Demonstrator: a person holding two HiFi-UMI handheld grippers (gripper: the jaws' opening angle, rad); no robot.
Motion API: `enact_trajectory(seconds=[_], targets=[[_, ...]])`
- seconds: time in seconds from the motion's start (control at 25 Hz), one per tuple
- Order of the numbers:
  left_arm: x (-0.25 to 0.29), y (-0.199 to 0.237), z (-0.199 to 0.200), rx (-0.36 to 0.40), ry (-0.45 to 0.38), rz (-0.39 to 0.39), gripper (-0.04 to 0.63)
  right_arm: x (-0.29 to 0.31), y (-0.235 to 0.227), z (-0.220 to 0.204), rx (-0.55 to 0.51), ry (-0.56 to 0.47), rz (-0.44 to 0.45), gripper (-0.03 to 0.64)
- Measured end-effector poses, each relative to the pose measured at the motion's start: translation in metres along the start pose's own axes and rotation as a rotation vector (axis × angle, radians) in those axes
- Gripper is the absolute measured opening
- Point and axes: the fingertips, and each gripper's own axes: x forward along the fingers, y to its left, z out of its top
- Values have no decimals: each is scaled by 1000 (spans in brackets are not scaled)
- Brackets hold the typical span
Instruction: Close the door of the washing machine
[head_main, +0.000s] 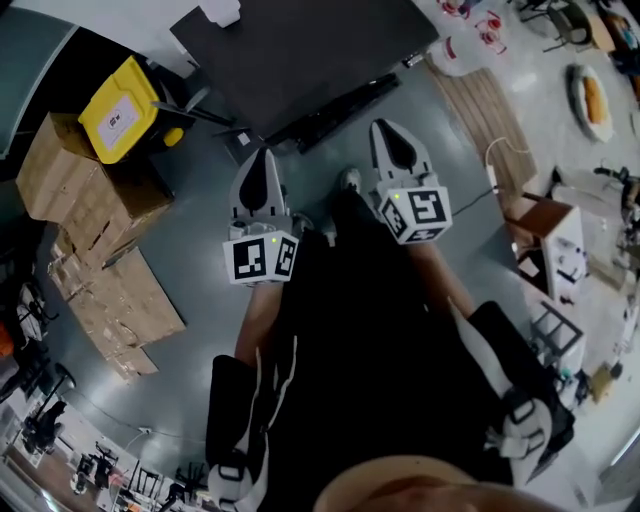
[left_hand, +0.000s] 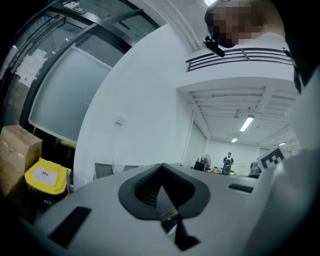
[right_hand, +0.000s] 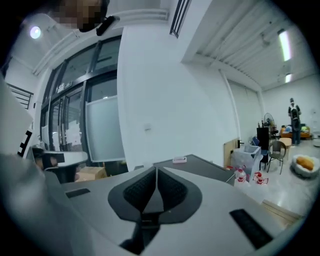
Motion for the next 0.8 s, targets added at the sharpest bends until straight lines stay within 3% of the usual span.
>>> enact_trajectory(seconds=[0.2,0.8], targets=[[-5,-13,6,33,-16,-10,6,-22,15,21,8,-37,51,15],[-6,-14,3,30,-19,-13,6,-23,35,1,-17,9,88,6]])
